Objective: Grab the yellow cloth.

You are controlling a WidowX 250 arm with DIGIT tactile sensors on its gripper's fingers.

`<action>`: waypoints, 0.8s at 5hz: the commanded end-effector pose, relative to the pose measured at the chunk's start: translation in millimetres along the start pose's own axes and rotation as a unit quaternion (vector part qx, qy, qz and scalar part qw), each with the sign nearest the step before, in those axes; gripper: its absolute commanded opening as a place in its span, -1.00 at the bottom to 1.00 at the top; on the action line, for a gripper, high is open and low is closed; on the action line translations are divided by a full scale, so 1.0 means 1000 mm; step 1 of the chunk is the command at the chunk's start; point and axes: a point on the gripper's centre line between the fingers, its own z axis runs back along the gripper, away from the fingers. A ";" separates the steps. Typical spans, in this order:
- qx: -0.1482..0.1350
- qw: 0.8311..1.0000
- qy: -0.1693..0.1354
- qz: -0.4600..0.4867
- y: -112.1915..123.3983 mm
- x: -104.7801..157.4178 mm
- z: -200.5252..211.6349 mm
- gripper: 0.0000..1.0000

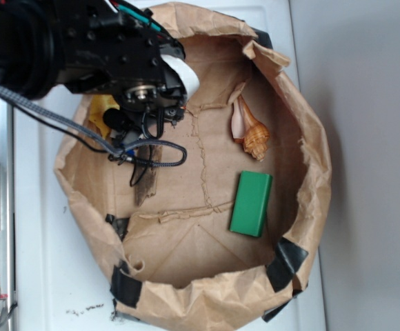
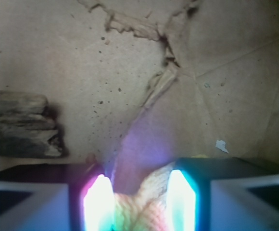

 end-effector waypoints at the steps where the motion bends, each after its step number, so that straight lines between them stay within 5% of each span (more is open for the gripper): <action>1: -0.004 1.000 -0.018 0.002 -0.001 -0.004 0.013 -1.00; 3: -0.009 0.998 -0.037 0.057 0.006 0.000 0.042 -1.00; 4: -0.034 0.995 -0.059 0.074 0.001 0.005 0.079 -1.00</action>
